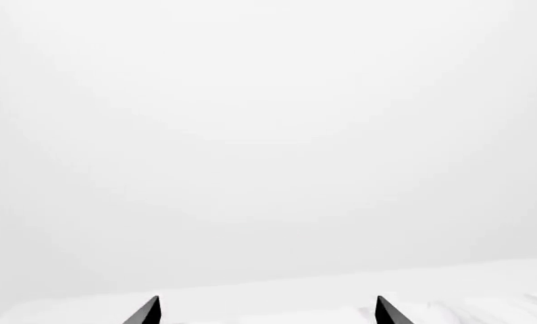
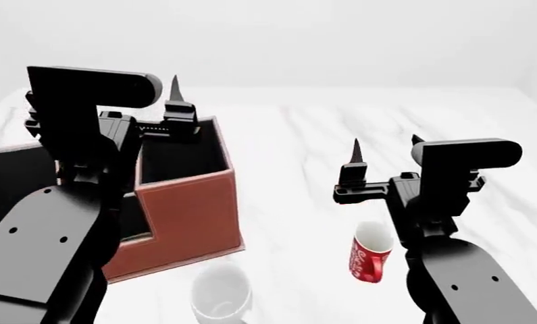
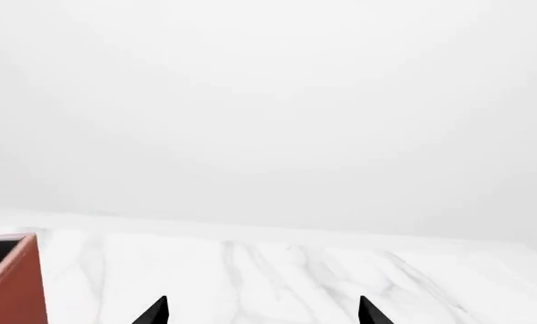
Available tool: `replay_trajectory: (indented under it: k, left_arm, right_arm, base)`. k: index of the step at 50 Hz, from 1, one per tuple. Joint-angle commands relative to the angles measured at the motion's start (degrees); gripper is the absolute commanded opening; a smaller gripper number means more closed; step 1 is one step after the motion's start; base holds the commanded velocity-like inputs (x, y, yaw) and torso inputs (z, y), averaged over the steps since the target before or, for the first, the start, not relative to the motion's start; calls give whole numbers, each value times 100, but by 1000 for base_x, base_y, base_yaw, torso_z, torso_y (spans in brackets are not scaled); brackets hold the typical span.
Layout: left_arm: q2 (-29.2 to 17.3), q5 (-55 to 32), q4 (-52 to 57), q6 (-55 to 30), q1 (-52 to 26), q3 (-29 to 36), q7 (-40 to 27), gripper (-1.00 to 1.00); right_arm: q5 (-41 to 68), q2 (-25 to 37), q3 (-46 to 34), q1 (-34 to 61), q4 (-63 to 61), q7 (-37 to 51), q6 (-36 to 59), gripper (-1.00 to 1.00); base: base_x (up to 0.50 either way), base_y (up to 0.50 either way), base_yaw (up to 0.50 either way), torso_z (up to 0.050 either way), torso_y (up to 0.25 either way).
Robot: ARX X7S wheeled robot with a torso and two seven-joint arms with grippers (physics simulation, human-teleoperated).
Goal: Pick up the red mug and place it to the right of the caddy.
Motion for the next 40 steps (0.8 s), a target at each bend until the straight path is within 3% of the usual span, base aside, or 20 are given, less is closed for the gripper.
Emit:
replay_trajectory:
  k: [1,9,25,30,40]
  left_arm:
    - [-39,-30,-102,115,38,-8,-11,100]
    - [-50,-75,-19,59,10,-29,-36,100]
    - [-109,-136,54,45,44,-42,-68,100]
    - [-123,-176,141,-15,77,-64,-74,100]
    - [-153,-159,22,132,135,-21,-103,100]
  right_arm:
    - [46,5,-53,56,59,14,31,100]
    - [-47,-1,-62,109,101,201,112,100]
    - [60,43,99,41,-205,345,384,100]
    - [600,110,604,-498,-1102,221,1159,100]
    - [974,264,1023,-1496,-2222,171,1687,100]
  base:
    - [500,0,0,0,10]
    - [500,0,0,0,1]
    - [20,0,0,0,1]
    - [0,0,0,0,0]
    - [0,0,0,0,0]
